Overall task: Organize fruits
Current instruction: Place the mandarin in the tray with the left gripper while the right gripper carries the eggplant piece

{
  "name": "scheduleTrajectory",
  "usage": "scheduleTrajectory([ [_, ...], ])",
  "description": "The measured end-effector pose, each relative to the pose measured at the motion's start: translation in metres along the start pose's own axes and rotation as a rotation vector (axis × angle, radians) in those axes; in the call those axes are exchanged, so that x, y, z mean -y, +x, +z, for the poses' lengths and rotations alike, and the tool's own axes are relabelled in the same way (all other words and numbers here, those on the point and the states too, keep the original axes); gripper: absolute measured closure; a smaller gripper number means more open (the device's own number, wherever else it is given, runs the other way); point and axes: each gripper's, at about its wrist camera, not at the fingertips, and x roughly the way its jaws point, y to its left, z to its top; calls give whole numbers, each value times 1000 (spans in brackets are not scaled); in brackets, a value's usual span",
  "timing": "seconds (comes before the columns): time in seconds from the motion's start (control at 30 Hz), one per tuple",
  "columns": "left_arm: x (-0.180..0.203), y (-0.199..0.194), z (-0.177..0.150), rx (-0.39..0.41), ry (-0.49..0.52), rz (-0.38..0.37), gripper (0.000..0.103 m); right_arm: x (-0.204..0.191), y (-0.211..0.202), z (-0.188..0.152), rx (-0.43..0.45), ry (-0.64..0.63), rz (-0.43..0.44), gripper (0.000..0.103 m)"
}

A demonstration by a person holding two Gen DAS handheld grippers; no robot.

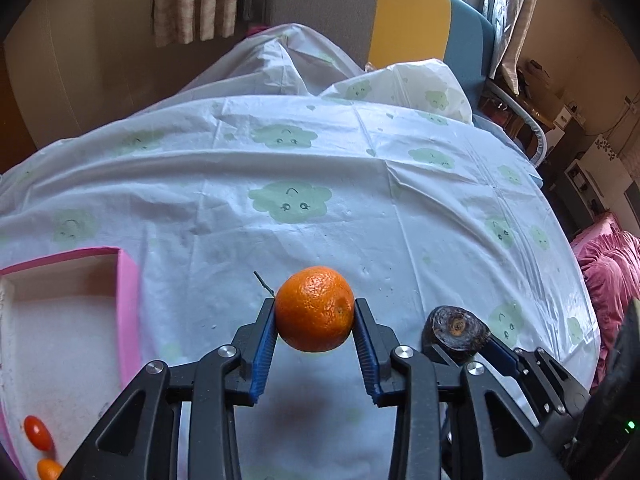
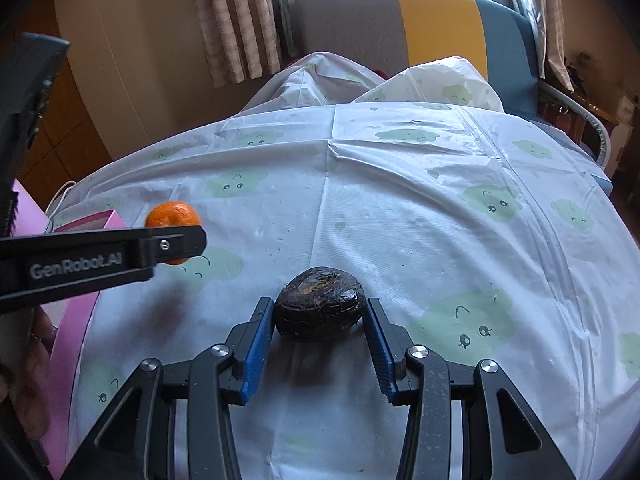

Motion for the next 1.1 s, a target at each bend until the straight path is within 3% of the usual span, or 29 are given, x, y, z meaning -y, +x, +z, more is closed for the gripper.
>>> scheduleTrajectory([
  [0.5,-57,-88,-47,116,-64,111,65,-17,-11,-14,-34,-54,-45,59],
  [0.83,-122,-103,-91,111,-185,197,65,-43,-24,-28,-53,-103,-35,59],
  [1.1,-142,-110,-114,110,-235,204,64,-70,-35,-32,-48,-145,-13,59],
])
